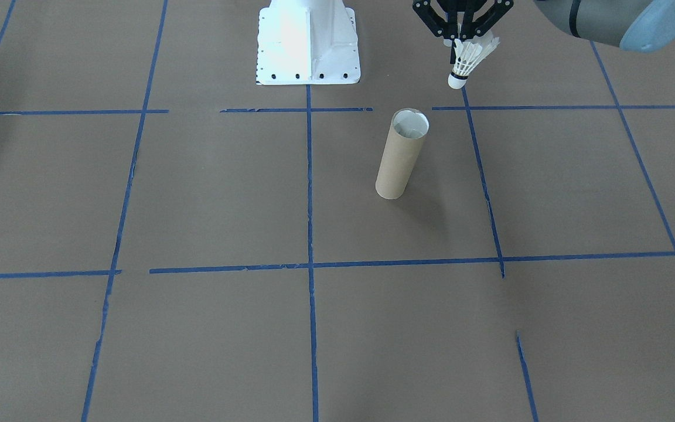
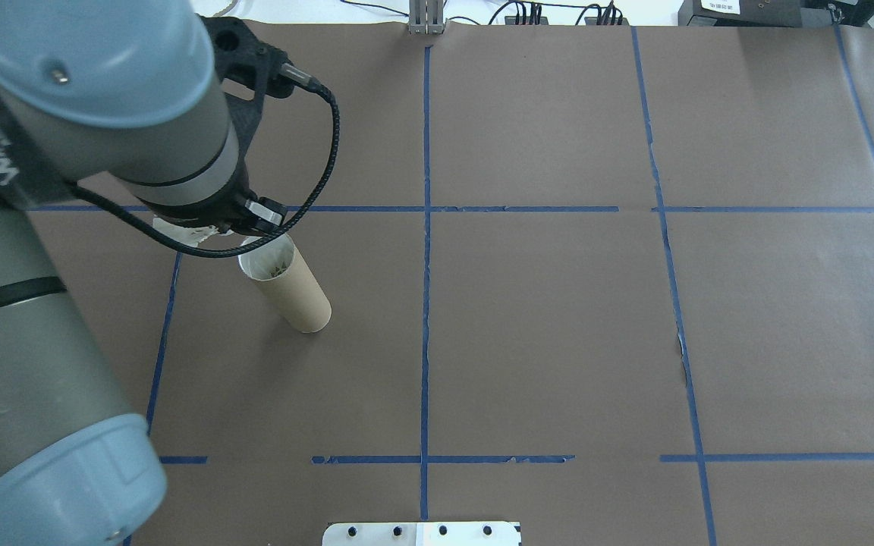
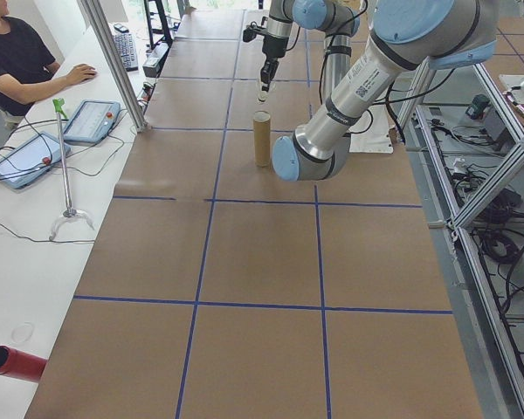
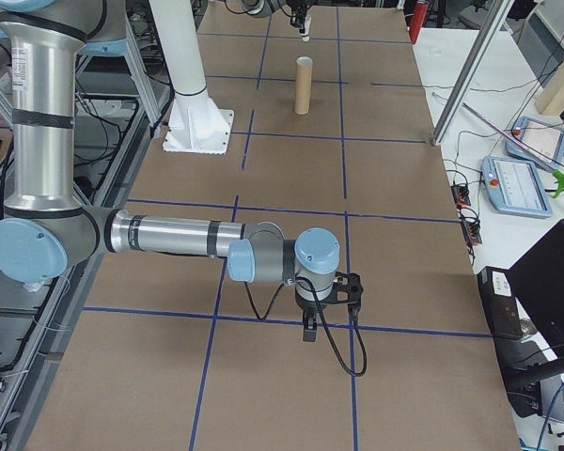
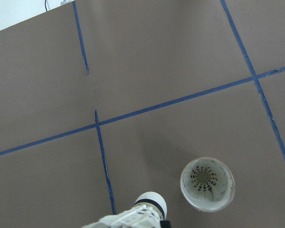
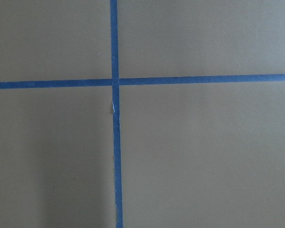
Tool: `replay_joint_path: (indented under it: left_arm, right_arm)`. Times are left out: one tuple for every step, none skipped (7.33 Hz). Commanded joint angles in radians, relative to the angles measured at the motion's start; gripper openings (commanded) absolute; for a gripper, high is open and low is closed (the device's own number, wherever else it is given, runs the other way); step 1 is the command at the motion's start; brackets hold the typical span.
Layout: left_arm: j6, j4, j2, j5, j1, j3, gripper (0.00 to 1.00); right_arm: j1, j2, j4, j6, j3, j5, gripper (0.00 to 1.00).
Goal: Collect badminton balls into bucket
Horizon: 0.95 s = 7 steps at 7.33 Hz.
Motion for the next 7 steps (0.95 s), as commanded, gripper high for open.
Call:
replay_joint_path:
  left_arm:
    - [0.093, 0.005, -0.055, 0.0, 0.005, 0.114, 0.0]
    - [0.106, 0.004, -0.059, 0.0, 0.005, 0.145, 0.0]
    - [0.136, 0.002, -0.059, 0.0, 0.005, 0.16, 0.0]
    - [0.158, 0.001, -0.059, 0.001, 0.008, 0.174, 0.0]
    - [0.169, -0.004, -0.055, 0.003, 0.008, 0.182, 0.0]
    - [0.202, -0.005, -0.055, 0.0, 0.008, 0.205, 0.0]
    - [0.224, -0.005, -0.053, -0.002, 0.008, 0.202, 0.0]
  right_arm:
    - [0.0, 0.0, 0.0, 0.0, 0.0, 0.0, 1.0]
    - [0.0, 0.0, 0.0, 0.0, 0.0, 0.0, 1.0]
    - [0.0, 0.0, 0.0, 0.0, 0.0, 0.0, 1.0]
    - [0.0, 0.0, 0.0, 0.0, 0.0, 0.0, 1.0]
    - [0.0, 0.0, 0.0, 0.0, 0.0, 0.0, 1.0]
    - [0.0, 0.0, 0.0, 0.0, 0.0, 0.0, 1.0]
    - [0.0, 0.0, 0.0, 0.0, 0.0, 0.0, 1.0]
